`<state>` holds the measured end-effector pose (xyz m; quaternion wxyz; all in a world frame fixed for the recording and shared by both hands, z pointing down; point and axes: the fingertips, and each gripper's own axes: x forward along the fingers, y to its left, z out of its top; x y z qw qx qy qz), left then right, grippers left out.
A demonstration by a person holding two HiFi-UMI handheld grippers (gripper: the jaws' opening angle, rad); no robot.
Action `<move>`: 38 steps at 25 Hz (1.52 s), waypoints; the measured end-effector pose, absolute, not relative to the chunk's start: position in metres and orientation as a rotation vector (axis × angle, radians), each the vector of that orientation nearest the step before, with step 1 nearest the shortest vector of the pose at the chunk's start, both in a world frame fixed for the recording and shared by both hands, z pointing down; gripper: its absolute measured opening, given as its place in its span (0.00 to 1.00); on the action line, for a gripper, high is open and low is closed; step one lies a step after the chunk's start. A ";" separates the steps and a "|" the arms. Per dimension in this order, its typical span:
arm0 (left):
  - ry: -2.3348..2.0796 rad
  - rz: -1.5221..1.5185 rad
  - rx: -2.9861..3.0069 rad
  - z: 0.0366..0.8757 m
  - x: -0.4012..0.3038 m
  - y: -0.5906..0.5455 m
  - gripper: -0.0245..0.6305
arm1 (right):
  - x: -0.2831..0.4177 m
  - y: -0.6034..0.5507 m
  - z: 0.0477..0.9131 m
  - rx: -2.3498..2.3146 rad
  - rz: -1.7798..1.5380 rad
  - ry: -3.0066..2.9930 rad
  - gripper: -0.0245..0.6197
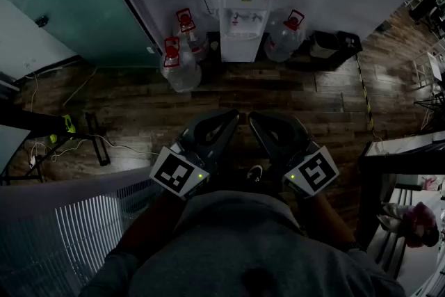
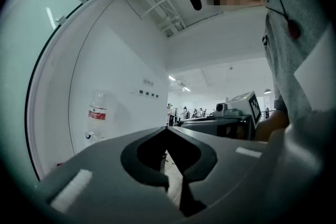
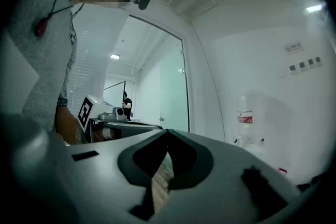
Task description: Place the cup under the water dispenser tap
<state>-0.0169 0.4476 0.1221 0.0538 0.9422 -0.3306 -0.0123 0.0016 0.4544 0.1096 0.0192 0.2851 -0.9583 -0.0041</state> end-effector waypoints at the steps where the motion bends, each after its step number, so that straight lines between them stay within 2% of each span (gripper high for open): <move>1: -1.007 -0.028 2.865 0.122 -0.018 0.448 0.05 | 0.000 0.454 0.110 0.884 -0.003 -2.972 0.06; 38: -0.894 -0.070 2.851 0.136 -0.102 0.385 0.05 | -0.075 0.392 0.134 1.028 0.093 -2.892 0.06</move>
